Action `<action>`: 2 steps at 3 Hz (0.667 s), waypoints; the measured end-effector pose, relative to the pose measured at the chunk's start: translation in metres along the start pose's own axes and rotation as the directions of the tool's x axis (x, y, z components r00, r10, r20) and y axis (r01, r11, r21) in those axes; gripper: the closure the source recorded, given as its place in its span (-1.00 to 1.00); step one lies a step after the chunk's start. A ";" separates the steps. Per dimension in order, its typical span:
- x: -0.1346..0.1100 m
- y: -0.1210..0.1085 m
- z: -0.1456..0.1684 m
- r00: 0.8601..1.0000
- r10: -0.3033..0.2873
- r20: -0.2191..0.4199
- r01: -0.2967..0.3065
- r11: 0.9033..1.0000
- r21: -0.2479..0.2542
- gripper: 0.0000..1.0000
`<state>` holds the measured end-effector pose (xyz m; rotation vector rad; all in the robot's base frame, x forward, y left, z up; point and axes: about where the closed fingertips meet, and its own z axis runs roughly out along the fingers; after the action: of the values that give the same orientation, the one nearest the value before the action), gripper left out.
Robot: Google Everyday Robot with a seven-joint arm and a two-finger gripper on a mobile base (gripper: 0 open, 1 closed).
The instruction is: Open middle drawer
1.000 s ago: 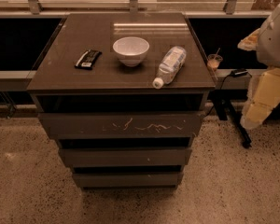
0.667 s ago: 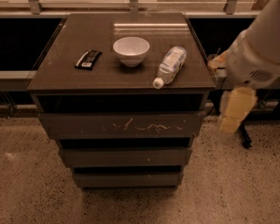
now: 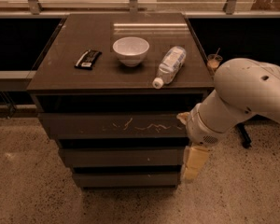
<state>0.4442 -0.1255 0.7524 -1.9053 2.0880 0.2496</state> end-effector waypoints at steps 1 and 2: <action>0.000 0.000 0.000 1.000 0.000 0.000 0.000 1.000 0.000 -1.00; 0.016 0.000 0.025 0.999 -0.053 0.001 0.053 0.999 0.014 -1.00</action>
Offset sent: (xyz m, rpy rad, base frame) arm 0.0053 -0.0270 -0.1058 -0.0160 -0.1130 0.1612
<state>0.4452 -0.1325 0.7239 -1.9484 2.0299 0.2240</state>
